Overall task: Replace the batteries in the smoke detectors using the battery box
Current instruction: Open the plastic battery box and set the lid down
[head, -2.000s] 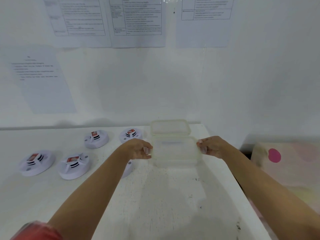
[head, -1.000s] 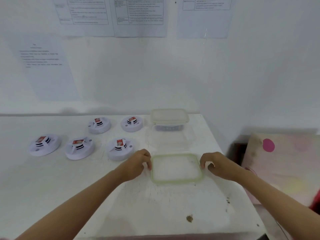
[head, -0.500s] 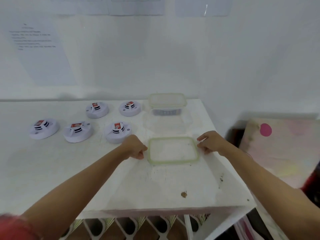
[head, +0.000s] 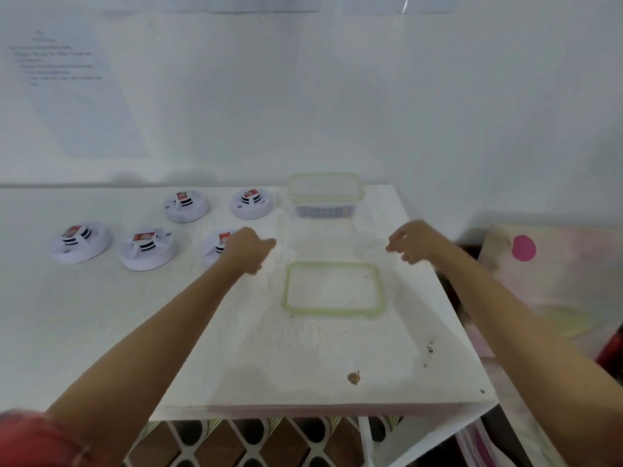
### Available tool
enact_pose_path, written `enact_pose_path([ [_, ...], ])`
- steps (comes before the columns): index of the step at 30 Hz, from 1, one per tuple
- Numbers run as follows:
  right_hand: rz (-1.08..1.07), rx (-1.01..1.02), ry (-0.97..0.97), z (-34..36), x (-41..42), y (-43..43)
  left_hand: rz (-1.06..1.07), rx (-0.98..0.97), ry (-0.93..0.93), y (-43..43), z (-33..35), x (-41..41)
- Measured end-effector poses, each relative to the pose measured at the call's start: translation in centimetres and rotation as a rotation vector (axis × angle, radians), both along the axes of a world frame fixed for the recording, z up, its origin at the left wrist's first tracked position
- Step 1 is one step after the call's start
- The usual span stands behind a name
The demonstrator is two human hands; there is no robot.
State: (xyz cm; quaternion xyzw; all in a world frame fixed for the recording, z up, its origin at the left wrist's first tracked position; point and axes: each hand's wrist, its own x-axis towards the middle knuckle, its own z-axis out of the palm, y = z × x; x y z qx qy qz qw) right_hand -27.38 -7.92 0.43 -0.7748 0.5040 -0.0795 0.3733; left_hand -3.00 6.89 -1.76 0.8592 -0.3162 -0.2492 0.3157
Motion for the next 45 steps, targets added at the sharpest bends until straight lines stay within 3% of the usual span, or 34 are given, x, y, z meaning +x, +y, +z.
enact_pose_path([
  [4,-0.182,0.074,-0.335,2.5,3.1,-3.3,0.093,-0.227,0.185,-3.5,2.8,1.5],
  [7,-0.255,0.171,-0.433,2.8,6.1,-5.7,0.116,-0.308,0.300,-6.6,3.7,2.2],
  [14,-0.340,0.249,-0.488,1.6,11.1,-10.9,0.086,-0.257,0.466,-12.2,2.7,5.7],
  [23,-0.217,0.583,-0.428,0.3,11.7,-14.8,0.049,-0.287,0.823,-15.8,1.1,8.1],
  [35,-0.230,0.707,-0.401,0.5,12.0,-15.9,0.044,-0.230,0.862,-16.2,1.4,8.5],
  [45,-0.217,0.638,-0.329,1.0,11.8,-16.8,0.122,-0.287,0.524,-17.6,1.6,8.7],
])
